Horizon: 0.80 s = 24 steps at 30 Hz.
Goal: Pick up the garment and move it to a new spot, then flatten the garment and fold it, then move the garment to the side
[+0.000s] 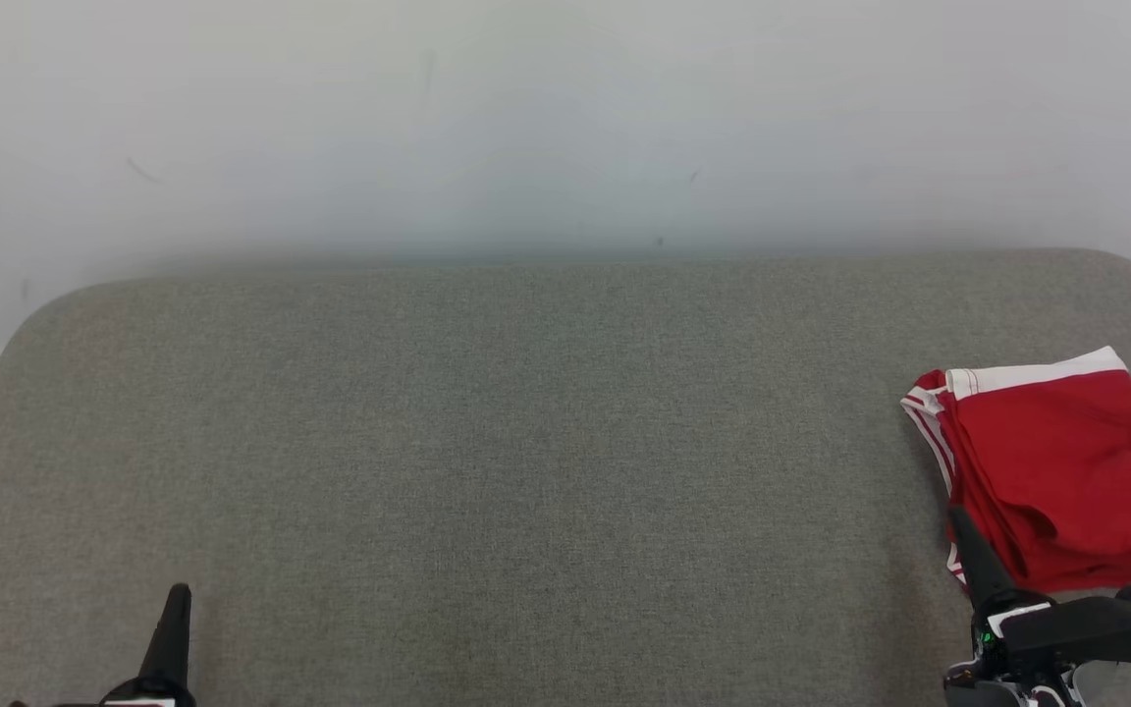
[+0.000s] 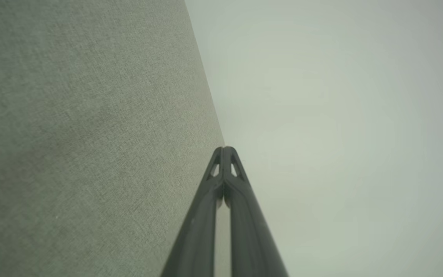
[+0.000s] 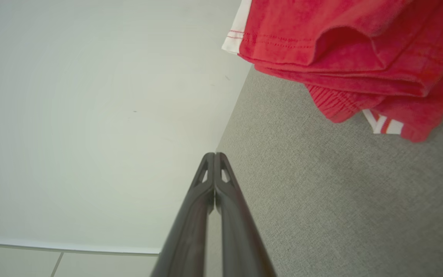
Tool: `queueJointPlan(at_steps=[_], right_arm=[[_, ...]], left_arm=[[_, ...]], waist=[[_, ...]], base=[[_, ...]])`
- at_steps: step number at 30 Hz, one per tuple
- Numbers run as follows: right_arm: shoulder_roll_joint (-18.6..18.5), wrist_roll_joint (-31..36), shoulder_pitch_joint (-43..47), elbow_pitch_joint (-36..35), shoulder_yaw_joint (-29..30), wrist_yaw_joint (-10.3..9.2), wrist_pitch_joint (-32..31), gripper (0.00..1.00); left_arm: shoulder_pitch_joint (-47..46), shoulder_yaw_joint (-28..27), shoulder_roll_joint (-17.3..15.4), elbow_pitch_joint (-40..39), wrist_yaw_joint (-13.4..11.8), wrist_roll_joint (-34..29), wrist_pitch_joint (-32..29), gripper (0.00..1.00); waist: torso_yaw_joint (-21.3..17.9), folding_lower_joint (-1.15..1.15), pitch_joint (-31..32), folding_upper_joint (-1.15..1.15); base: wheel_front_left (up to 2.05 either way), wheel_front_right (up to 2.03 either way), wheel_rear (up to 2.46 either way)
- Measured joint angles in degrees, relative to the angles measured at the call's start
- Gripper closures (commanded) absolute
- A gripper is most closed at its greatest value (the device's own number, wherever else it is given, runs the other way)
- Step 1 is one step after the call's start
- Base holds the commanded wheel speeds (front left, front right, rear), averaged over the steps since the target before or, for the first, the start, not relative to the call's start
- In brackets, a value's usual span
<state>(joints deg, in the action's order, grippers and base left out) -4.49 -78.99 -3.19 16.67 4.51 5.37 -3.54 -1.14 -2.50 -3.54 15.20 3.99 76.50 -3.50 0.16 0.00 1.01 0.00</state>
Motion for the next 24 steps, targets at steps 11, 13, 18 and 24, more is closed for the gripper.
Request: queueJointPlan(at_steps=[11, 13, 18, 24], right_arm=[[0.91, -6.06, -1.02, 0.20, 1.48, 0.69, -1.32, 1.00], [1.00, -6.98, -1.02, 0.22, 1.74, 0.70, -1.63, 1.00], [1.26, -9.17, -1.08, 0.25, 2.33, 1.18, -2.12, 1.00], [1.72, -12.15, -1.16, 0.33, 3.08, 1.27, -3.02, 1.00]], left_arm=[[-1.82, -1.12, 0.43, 0.64, 1.60, 7.02, -1.30, 1.00], [-1.83, -1.44, 0.69, 0.79, 1.65, 8.12, -1.60, 1.00], [-2.03, -2.07, 0.97, 1.13, 2.13, 10.87, -2.05, 1.00], [-3.22, -2.60, 1.27, 1.68, 3.09, 14.49, -3.01, 1.00]], waist=[[-0.08, 0.00, -0.53, 0.00], [-0.09, 0.00, -0.63, 0.00], [-0.12, 0.00, -0.82, 0.00], [-0.16, 0.00, -1.11, 0.00]], base=[[0.00, 0.00, 0.00], [0.00, 0.00, 0.00], [0.00, 0.00, 0.00], [0.00, 0.00, 0.00]])
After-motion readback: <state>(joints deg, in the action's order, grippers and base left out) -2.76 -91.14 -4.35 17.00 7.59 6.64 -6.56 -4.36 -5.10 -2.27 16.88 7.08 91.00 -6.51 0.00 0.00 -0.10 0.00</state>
